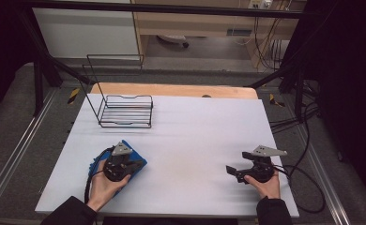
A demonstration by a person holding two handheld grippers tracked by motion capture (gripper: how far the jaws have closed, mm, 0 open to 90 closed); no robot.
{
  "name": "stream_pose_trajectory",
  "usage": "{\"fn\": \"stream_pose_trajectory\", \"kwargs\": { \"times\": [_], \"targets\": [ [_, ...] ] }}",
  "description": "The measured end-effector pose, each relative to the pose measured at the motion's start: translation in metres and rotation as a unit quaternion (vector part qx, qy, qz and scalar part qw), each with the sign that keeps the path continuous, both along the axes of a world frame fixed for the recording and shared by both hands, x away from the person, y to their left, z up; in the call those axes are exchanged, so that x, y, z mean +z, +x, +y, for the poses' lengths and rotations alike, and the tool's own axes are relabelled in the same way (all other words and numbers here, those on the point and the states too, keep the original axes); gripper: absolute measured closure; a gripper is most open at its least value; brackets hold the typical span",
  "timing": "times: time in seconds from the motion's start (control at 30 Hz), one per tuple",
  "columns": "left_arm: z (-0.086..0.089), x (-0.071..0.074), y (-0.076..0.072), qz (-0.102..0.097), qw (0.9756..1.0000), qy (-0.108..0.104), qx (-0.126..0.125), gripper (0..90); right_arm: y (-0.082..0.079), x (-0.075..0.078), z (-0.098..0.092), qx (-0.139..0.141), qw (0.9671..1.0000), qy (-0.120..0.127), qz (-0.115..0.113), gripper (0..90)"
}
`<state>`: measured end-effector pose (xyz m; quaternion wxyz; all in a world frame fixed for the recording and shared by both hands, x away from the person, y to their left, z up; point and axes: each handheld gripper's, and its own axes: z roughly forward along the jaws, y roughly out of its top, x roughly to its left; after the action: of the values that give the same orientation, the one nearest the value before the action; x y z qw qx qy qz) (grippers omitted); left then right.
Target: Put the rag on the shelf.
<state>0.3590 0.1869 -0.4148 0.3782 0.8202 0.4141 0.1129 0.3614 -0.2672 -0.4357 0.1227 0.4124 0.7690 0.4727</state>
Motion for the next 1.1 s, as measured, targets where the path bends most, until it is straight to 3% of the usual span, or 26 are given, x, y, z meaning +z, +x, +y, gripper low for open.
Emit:
{"fn": "stream_pose_trajectory", "kwargs": {
  "times": [0.57, 0.83, 0.97, 1.1],
  "targets": [
    [-0.058, -0.01, 0.006, 0.006, 0.9994, 0.012, -0.032, 86.3, 0.0, -0.001, 0.001, 0.004, 1.0, -0.006, 0.0, 2.1],
    [-0.064, -0.02, 0.01, 0.01, 0.9987, 0.017, -0.047, 84.3, 0.0, 0.0, 0.006, 0.005, 0.9999, -0.011, 0.0, 2.5],
    [-0.059, -0.017, 0.011, 0.011, 0.9984, -0.004, -0.055, 74.9, 0.0, 0.001, 0.01, 0.006, 0.9999, -0.012, 0.0, 3.3],
    [-0.048, -0.007, 0.011, -0.006, 0.9981, -0.009, -0.06, 59.5, -0.001, 0.003, 0.018, 0.005, 0.9999, -0.014, 0.001, 4.8]
  ]
}}
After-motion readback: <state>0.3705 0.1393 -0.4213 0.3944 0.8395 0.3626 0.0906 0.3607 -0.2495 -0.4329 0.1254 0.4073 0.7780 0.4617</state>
